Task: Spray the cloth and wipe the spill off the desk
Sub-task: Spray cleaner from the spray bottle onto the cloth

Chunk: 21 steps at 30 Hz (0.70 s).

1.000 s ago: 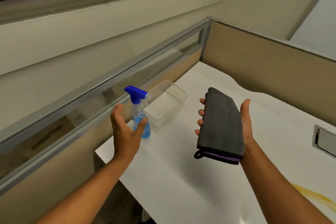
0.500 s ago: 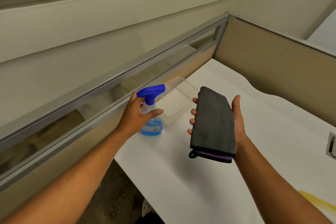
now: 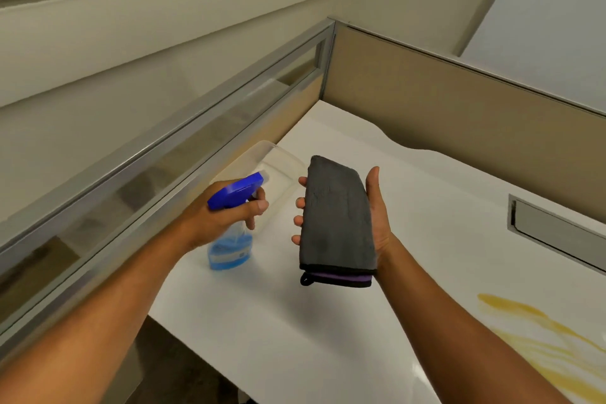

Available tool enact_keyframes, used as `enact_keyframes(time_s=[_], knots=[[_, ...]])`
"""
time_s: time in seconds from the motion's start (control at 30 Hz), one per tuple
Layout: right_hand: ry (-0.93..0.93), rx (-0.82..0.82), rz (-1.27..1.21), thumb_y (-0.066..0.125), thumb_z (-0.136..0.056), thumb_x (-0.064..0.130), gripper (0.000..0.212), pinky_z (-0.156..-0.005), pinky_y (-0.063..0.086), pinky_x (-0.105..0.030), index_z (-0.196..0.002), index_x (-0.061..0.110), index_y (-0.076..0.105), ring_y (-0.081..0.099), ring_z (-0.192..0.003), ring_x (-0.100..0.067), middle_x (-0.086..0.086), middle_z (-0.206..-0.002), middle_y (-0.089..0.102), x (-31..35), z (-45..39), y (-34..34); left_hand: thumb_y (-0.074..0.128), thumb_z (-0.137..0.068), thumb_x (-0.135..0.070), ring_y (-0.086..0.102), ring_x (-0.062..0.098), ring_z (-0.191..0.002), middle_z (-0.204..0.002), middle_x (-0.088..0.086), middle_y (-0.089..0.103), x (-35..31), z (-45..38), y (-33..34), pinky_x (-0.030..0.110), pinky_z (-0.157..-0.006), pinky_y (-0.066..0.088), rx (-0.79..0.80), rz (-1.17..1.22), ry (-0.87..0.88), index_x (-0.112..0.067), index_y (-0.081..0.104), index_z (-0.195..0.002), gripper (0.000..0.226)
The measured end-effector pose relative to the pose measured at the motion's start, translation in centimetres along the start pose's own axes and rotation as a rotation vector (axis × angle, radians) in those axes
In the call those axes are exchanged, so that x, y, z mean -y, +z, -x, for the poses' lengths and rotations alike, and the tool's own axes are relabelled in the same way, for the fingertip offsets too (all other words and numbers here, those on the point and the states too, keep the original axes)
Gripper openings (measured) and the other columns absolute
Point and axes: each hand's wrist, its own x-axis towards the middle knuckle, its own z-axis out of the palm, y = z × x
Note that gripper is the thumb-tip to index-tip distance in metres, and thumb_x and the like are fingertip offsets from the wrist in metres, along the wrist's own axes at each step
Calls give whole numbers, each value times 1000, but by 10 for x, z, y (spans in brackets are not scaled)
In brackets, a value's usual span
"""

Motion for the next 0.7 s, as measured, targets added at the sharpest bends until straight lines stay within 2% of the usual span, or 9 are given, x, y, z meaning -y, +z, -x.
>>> enact_keyframes(time_s=[0.1, 0.17, 0.33, 0.37, 0.43, 0.5, 0.57, 0.67, 0.7], knots=[[-41, -43, -18, 53, -71, 93, 118, -110, 43, -63, -157, 12, 46, 65, -120, -40, -20, -139, 64, 5, 8, -5, 77, -88, -49, 73, 15, -68, -69, 3, 74, -20, 5, 26, 16, -62, 59, -12, -47, 13, -41, 72, -88, 9], [-82, -50, -10, 52, -71, 93, 116, -113, 40, -63, -156, 13, 50, 61, -127, -39, -18, -144, 63, 9, 16, -12, 76, -93, -41, 72, 18, -62, -69, 3, 74, -36, 3, 48, 13, -58, 57, -6, -119, 20, -33, 71, -86, 12], [-215, -286, 6, 59, -76, 88, 114, -129, 6, -64, -160, 13, 42, 26, -158, -39, -14, -171, 32, 14, 29, -27, 71, -95, -37, 73, 15, -52, -63, -5, 74, -74, -6, 90, 26, -57, 55, 14, -342, 1, -19, 66, -81, 23], [-240, -370, 11, 56, -77, 87, 112, -130, 11, -61, -159, 12, 44, 28, -157, -38, -16, -170, 34, 15, 31, -28, 70, -94, -37, 73, 16, -52, -61, -5, 74, -80, -7, 96, 26, -58, 55, 14, -366, 1, -19, 66, -82, 22], [-296, -498, 3, 53, -81, 86, 99, -125, 36, -51, -147, 11, 62, 55, -139, -33, -14, -150, 59, 16, 36, -31, 70, -95, -38, 74, 19, -55, -66, 1, 75, -90, -11, 104, 29, -60, 58, -1, -423, -5, -17, 66, -89, 22], [-345, -507, -13, 47, -87, 84, 86, -100, 59, -41, -123, 13, 79, 73, -108, -24, -8, -119, 78, 17, 40, -32, 69, -96, -39, 75, 22, -60, -73, 9, 76, -99, -15, 112, 37, -68, 65, -20, -474, -17, -15, 65, -93, 25], [-361, -534, -9, 45, -88, 84, 84, -93, 61, -38, -118, 14, 80, 74, -102, -23, -8, -112, 78, 19, 43, -28, 69, -97, -40, 76, 23, -66, -77, 10, 75, -106, -17, 118, 40, -74, 66, -23, -494, -39, -16, 62, -92, 25], [-386, -533, 35, 47, -83, 83, 99, -121, 40, -50, -146, 9, 61, 59, -128, -32, -17, -147, 59, 23, 46, -21, 68, -97, -40, 72, 20, -64, -73, 6, 70, -114, -16, 128, 26, -61, 53, 14, -551, -41, -25, 53, -82, 27], [-389, -507, 42, 45, -82, 84, 101, -123, 36, -51, -149, 9, 59, 56, -133, -32, -18, -152, 56, 25, 47, -19, 68, -97, -40, 70, 20, -64, -72, 6, 69, -117, -14, 131, 23, -58, 48, 30, -579, -44, -25, 51, -80, 29]])
